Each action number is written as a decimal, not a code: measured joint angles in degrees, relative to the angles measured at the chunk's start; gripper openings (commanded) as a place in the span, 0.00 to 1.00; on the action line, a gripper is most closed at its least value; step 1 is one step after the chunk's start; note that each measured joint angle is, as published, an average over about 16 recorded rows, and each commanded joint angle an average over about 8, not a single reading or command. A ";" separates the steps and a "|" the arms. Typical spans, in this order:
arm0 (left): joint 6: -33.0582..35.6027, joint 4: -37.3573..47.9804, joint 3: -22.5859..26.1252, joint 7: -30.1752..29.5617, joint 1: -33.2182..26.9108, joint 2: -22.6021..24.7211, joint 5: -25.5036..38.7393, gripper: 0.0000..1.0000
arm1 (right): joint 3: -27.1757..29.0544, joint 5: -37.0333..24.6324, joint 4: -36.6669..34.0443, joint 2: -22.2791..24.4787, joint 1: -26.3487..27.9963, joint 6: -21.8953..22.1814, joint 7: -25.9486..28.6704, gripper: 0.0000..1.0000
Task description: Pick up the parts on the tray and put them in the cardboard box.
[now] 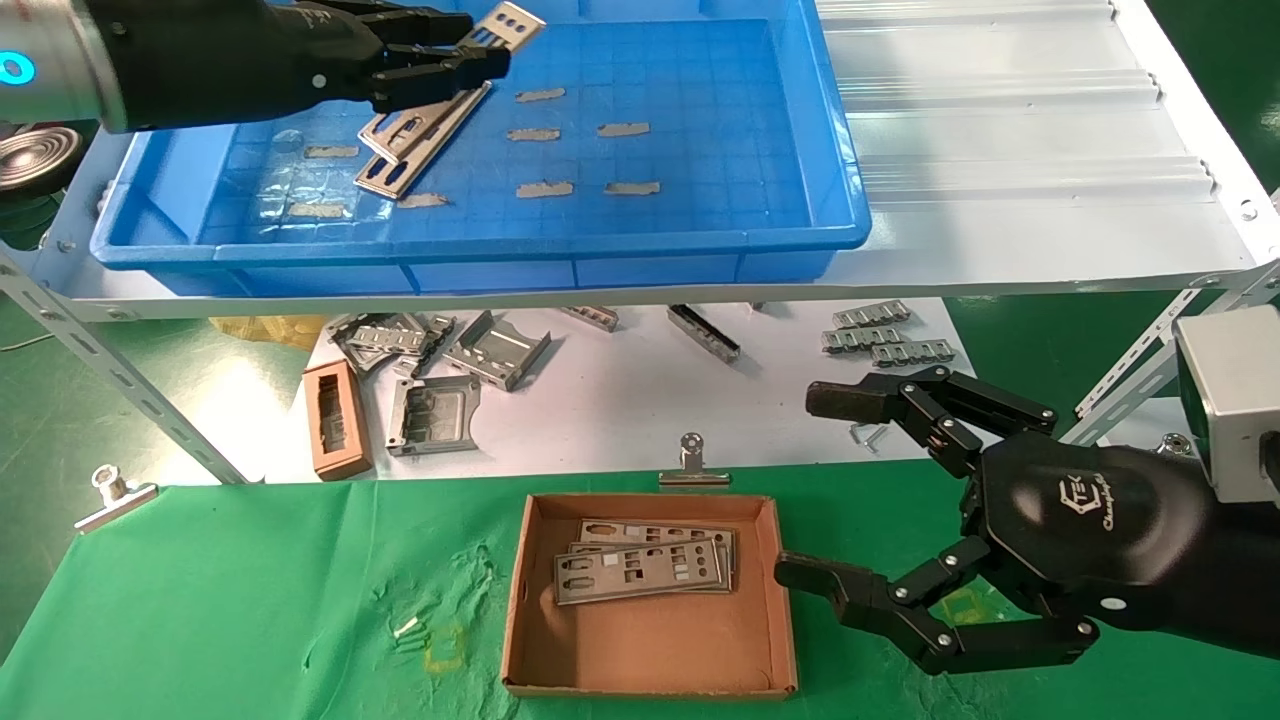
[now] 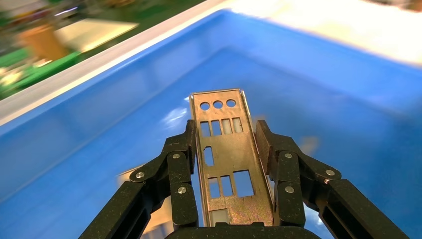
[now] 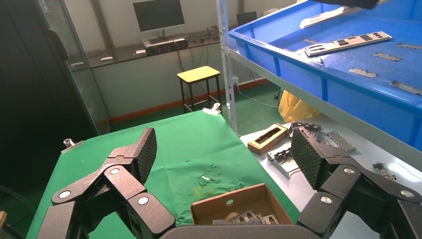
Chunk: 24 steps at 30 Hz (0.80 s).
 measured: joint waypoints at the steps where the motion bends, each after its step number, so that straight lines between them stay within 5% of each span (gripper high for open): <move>1: 1.81 -0.24 -0.16 0.35 -0.07 -0.44 -0.27 0.00 | 0.00 0.00 0.00 0.00 0.00 0.00 0.00 1.00; 11: 15.77 -8.40 0.15 3.27 1.90 -5.19 -4.18 0.00 | 0.00 0.00 0.00 0.00 0.00 0.00 0.00 1.00; 24: 17.58 -42.44 12.52 -1.01 15.22 -16.64 -21.10 0.00 | 0.00 0.00 0.00 0.00 0.00 0.00 0.00 1.00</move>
